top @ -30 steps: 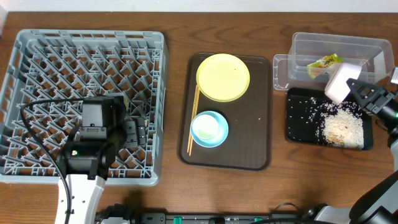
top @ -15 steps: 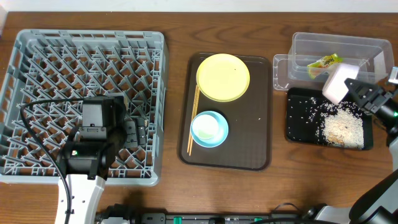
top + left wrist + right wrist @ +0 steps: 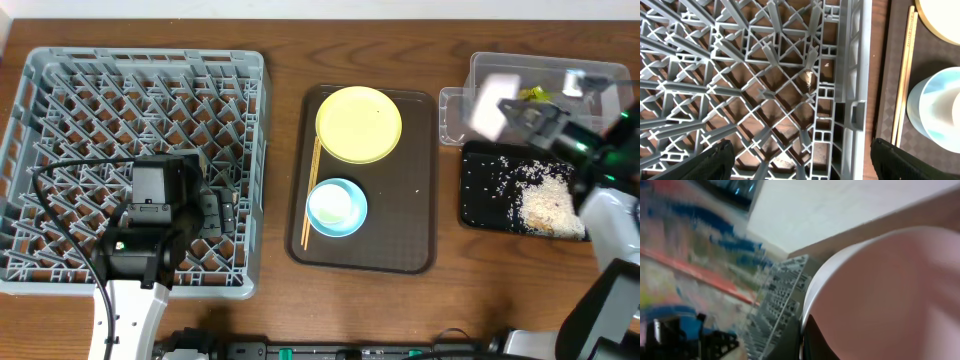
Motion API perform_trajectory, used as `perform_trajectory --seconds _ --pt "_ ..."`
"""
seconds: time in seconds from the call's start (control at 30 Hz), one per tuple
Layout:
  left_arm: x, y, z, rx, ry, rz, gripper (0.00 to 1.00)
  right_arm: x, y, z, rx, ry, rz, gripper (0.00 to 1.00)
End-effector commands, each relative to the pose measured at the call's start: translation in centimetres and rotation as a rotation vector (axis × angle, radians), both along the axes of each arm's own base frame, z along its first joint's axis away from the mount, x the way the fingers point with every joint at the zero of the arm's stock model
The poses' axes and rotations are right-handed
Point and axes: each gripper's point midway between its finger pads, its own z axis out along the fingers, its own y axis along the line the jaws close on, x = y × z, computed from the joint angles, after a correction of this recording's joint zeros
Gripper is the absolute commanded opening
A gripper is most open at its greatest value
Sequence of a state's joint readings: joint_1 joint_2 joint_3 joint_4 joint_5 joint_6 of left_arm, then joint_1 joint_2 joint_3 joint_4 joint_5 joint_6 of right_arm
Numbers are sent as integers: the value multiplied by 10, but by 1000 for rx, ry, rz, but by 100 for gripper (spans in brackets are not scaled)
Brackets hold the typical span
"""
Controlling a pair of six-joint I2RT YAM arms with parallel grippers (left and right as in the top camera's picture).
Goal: Sort waste into correct bins and load items into the dishwasher
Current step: 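Carry the empty white bowl with the right gripper onto the yellow plate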
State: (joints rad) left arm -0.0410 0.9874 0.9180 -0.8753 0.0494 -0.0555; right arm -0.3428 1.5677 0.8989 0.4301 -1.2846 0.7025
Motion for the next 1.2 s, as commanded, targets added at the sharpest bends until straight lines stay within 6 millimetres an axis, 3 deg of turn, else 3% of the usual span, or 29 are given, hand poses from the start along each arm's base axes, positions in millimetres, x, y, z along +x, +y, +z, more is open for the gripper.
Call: perform_trajectory --seconds 0.0,0.23,0.4,0.73,0.83,1.07,1.17 --pt "3 -1 8 -8 -21 7 89 4 37 15 7 -29 40 1" --pt "3 0 8 -8 -21 7 89 -11 120 19 -16 -86 206 1" --pt "3 0 8 -8 -20 7 89 -7 155 17 -31 -85 173 1" --pt "3 -1 8 -8 -20 7 89 33 158 13 -178 -194 -148 2" --pt "3 0 8 -8 -20 7 89 35 164 11 -243 -250 -164 1" --pt "3 0 8 -8 -20 7 89 33 177 -18 -546 -270 -125 1" --pt "3 -1 8 -8 -20 7 89 32 181 -19 -659 -287 -103 1"
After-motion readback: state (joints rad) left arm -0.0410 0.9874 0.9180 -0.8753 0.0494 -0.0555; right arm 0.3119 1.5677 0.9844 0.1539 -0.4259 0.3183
